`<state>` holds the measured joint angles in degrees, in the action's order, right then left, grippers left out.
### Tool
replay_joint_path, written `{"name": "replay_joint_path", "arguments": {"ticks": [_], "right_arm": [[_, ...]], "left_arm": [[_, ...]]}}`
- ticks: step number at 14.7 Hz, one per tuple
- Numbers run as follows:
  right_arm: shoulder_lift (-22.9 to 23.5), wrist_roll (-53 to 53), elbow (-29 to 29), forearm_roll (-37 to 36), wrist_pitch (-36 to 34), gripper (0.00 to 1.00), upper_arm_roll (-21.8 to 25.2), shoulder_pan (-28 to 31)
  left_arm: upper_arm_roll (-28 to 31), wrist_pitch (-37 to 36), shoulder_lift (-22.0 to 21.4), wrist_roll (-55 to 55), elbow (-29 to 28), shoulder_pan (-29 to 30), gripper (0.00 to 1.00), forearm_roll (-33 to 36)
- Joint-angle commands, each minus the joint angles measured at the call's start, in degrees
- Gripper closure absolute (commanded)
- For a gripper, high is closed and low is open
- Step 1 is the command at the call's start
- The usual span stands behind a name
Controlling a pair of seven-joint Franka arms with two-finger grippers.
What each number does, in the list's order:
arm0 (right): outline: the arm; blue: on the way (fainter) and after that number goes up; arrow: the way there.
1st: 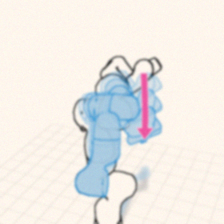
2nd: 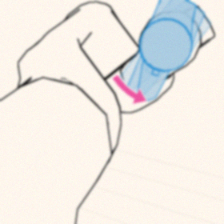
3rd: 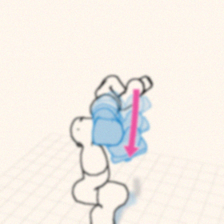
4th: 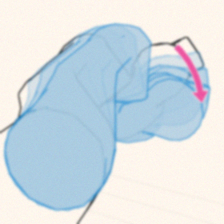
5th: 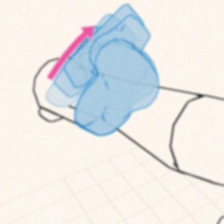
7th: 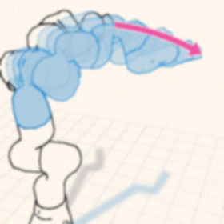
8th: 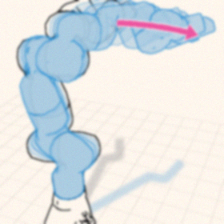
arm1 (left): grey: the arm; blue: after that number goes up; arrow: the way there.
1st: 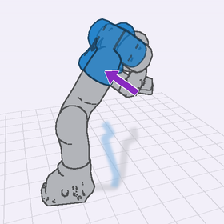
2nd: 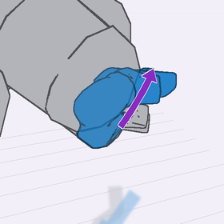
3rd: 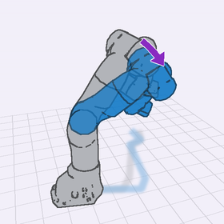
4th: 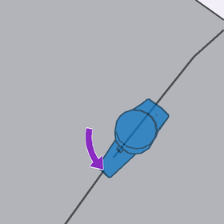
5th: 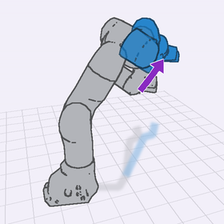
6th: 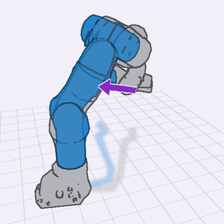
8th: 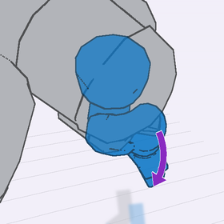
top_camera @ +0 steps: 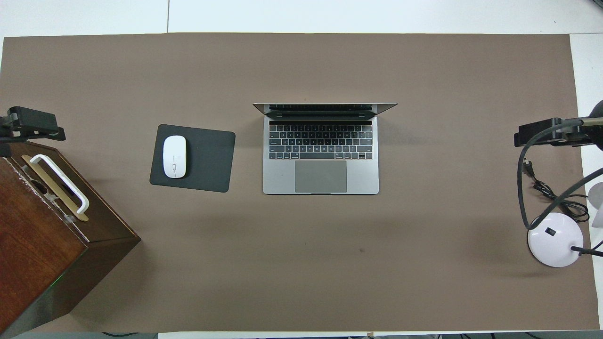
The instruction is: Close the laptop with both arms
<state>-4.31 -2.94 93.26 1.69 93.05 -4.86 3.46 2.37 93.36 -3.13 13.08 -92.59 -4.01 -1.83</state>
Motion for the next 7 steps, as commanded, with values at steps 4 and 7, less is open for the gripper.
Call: {"name": "replay_joint_path", "arguments": {"ticks": [4,7], "right_arm": [[-1.41,0.04,1.58,0.42,0.38,0.00,-0.41,0.85],[-1.41,0.04,1.49,0.42,0.38,0.00,-0.41,0.85]], "left_arm": [[-0.70,0.33,0.32,-3.75,0.48,0.85,0.00,0.95],[-0.61,0.33,0.05,-5.96,0.13,0.85,0.00,0.86]]}}
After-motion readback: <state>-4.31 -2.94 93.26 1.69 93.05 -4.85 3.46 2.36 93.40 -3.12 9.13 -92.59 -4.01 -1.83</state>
